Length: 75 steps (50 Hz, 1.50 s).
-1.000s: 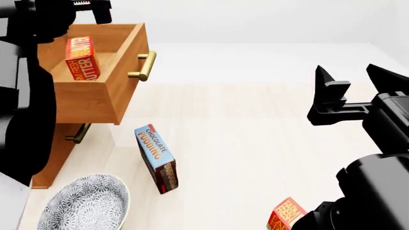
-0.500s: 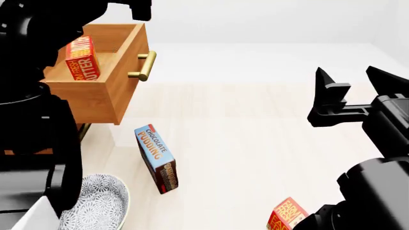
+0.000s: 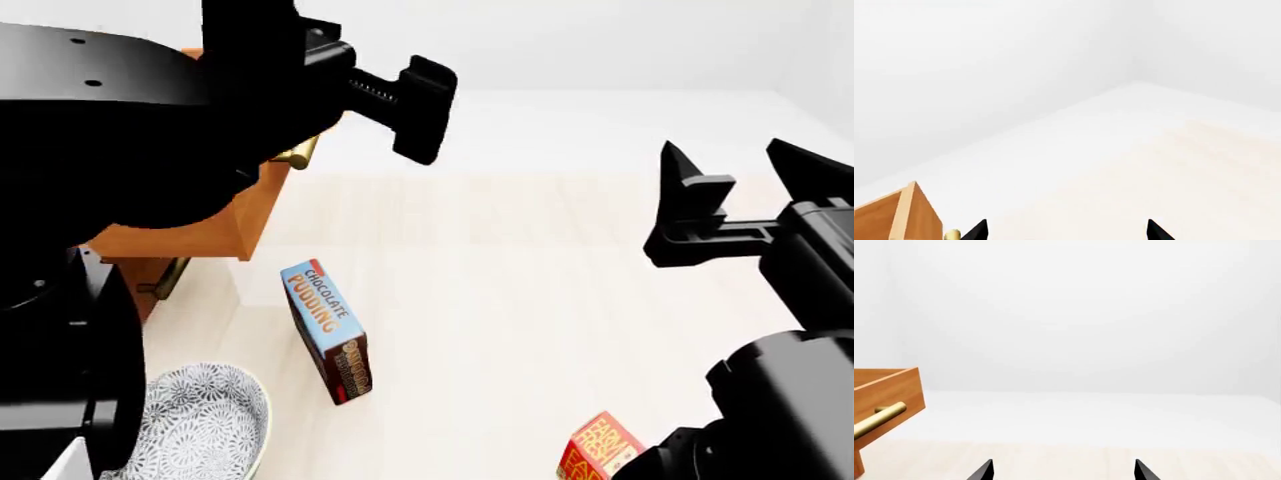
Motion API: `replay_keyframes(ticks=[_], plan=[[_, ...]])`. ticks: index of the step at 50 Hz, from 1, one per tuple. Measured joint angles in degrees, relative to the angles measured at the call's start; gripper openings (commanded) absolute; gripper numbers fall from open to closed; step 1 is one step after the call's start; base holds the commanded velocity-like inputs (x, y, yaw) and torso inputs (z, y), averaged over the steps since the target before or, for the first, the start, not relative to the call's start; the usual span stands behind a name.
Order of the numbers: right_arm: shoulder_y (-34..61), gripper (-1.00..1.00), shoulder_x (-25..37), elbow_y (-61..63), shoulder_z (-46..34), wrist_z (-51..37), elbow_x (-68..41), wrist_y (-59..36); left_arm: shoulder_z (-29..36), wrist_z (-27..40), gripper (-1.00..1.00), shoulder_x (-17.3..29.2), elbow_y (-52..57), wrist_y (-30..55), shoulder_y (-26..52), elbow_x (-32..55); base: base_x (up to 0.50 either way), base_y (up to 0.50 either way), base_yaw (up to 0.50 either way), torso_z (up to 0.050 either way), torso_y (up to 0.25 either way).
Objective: Put the butter at the front in the top drawer of the cabinet and close it.
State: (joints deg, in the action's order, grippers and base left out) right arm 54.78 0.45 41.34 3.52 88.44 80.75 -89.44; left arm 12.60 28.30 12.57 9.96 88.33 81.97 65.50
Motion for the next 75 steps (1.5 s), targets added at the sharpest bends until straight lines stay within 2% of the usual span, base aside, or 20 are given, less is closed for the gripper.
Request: replay_keyframes(ticks=[10, 23, 53, 75], plan=[[-0.3, 1.00, 0.1, 0.4, 0.4, 0.2, -0.1, 0.1, 2.5, 8.9, 1.00, -0.4, 1.8, -0.6, -2.7, 14.0, 0.00, 0.00, 0.00, 0.000, 0.000], [-0.7, 1.00, 0.2, 0.8, 0.7, 0.4, -0.1, 0.2, 5.4, 13.1, 1.00, -0.5, 2.6, -2.7, -6.2, 21.3, 0.00, 0.00, 0.00, 0.000, 0.000], [-0.8, 1.00, 0.3, 0.9, 0.8, 0.3, -0.3, 0.3, 8.3, 18.6, 1.00, 3.4, 4.1, -7.5, -15.3, 23.8, 0.00, 0.00, 0.00, 0.000, 0.000], [-0.6, 1.00, 0.3, 0.9, 0.7, 0.6, -0.2, 0.2, 7.5, 21.1, 1.00, 6.8, 4.6, -10.5, -17.1, 24.1, 0.00, 0.00, 0.00, 0.000, 0.000]])
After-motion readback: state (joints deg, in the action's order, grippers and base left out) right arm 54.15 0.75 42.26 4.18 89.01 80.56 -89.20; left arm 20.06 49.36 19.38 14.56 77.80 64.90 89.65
